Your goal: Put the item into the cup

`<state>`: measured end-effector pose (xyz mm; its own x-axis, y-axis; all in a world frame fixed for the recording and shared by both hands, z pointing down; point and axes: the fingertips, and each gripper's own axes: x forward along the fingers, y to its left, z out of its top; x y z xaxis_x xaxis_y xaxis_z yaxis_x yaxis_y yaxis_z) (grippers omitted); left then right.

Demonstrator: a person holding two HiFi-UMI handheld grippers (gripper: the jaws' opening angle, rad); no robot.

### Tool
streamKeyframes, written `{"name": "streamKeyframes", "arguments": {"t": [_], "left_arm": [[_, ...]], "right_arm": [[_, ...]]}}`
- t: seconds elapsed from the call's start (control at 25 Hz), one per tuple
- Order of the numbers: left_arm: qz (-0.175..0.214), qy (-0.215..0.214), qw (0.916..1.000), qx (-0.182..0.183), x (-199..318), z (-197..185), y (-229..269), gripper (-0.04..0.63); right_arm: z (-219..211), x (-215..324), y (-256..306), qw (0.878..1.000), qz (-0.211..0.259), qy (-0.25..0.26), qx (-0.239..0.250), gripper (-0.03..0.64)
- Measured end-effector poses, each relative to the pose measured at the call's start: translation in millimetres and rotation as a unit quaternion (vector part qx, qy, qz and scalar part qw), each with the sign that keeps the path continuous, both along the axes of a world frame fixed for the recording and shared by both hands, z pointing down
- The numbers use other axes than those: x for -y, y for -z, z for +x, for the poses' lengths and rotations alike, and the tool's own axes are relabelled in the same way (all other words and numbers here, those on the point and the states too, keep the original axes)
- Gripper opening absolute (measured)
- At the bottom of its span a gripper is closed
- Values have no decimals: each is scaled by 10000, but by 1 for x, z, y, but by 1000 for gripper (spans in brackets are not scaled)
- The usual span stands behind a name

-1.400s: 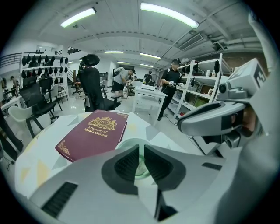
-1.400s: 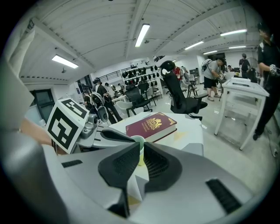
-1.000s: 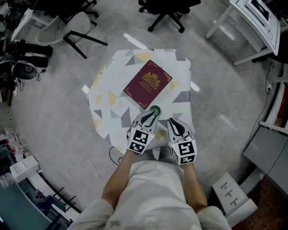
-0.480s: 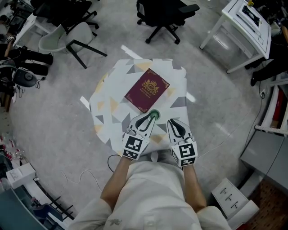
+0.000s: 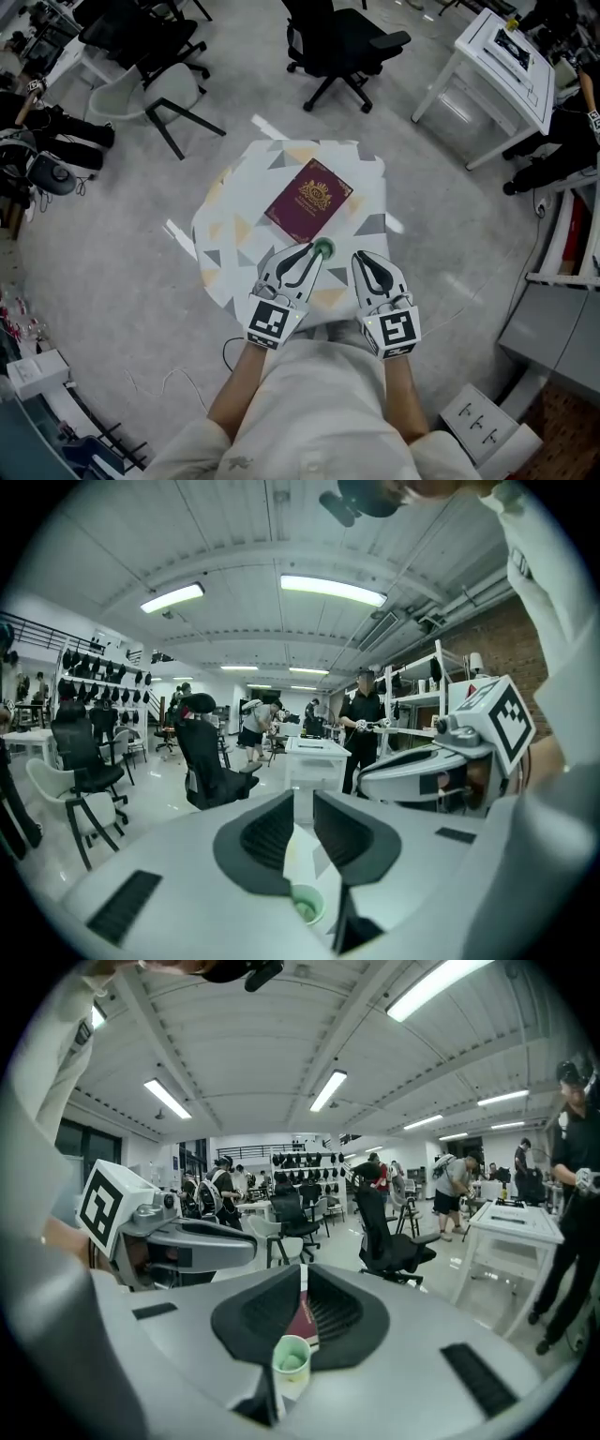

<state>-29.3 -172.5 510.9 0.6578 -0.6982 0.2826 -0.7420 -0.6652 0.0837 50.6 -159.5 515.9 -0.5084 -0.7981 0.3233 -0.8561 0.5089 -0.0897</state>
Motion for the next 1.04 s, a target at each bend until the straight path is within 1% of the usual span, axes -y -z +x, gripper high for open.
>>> {"name": "streamKeyframes", "arguments": {"t": [0.2,0.28,0.44,0.56,0.6,0.76,0.92,1.04], "left_arm": [[325,-22,9993,-156,-5,-3,29,77],[436,-43,9989,-191,-6,-4,38,77],[393,-30,9990,-206,-10,-7,43,77],[632,-73,9976,-260,-8,-5,55,77],[648,-79,9975,-267,-8,-5,56,77],[488,-82,9986,-182,-10,-5,52,77],[626,-121,9978,-197,-9,-2,57,77],[598,-125,9980,-176,-9,-1,55,77]], "right_arm": [[-1,-2,33,9992,391,15,-48,28],[0,-4,39,9990,447,-20,-44,28],[2,-5,48,9985,550,-69,-52,28],[3,-7,54,9981,602,-95,-65,28],[3,-7,55,9980,619,-101,-70,28],[5,-7,59,9977,663,-117,-73,28],[8,-7,60,9976,671,-134,-76,28],[9,-7,60,9976,675,-132,-79,28]]}}
